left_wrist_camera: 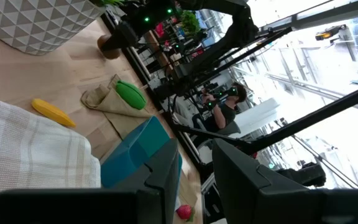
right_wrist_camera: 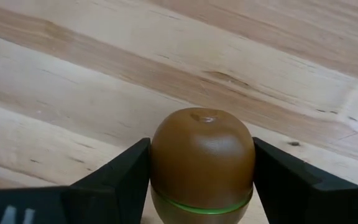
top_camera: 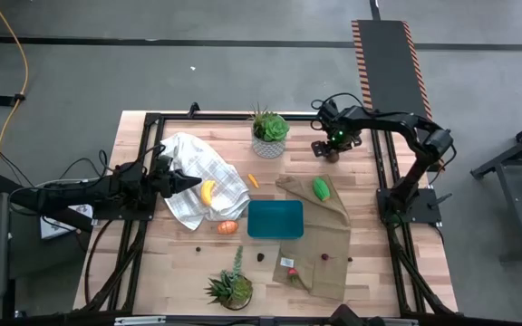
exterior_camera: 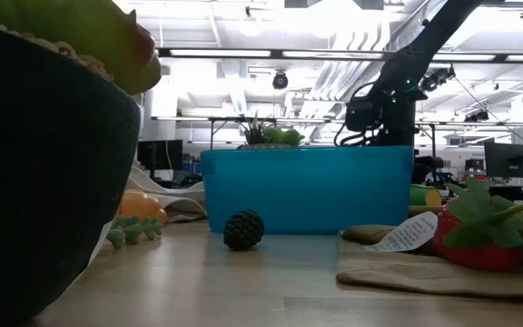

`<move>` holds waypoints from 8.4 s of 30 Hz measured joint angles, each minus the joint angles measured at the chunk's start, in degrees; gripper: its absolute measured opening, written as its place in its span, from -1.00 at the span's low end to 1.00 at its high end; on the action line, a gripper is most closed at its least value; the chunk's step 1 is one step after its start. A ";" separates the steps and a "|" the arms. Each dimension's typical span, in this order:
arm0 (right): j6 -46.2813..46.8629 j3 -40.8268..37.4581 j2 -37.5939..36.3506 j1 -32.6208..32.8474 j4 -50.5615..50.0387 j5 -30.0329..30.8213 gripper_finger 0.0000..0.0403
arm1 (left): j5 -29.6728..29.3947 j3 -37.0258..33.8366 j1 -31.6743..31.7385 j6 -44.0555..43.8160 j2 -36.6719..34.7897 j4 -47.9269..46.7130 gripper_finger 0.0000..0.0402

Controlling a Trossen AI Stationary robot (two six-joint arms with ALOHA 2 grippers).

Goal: Pick and placing Produce into tupperware
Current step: Put the brown kiwi into the blue bin, then put the green corn into the blue bin

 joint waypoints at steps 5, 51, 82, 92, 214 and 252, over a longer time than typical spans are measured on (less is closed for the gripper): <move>-0.60 2.67 -1.92 -0.02 -1.78 0.01 0.12 | 0.02 0.00 0.00 0.02 0.00 0.00 -0.56; -14.36 41.43 -3.19 21.85 -10.79 -14.40 0.12 | 0.02 0.00 0.00 0.02 -0.02 0.00 -0.56; -5.92 41.41 -3.18 45.53 -6.45 -4.03 0.12 | 4.48 0.01 0.00 3.46 -0.02 0.90 -0.56; -5.04 41.36 1.53 47.35 -7.76 -1.04 0.12 | 5.13 0.00 -0.01 2.89 -0.02 0.94 -0.56; -0.92 53.74 24.92 50.94 -19.42 4.78 0.31 | 11.21 0.01 0.00 3.52 -0.02 1.94 -0.56; -1.49 75.24 13.19 41.46 -45.66 22.25 0.31 | 11.57 0.02 0.00 3.52 0.00 1.95 -0.56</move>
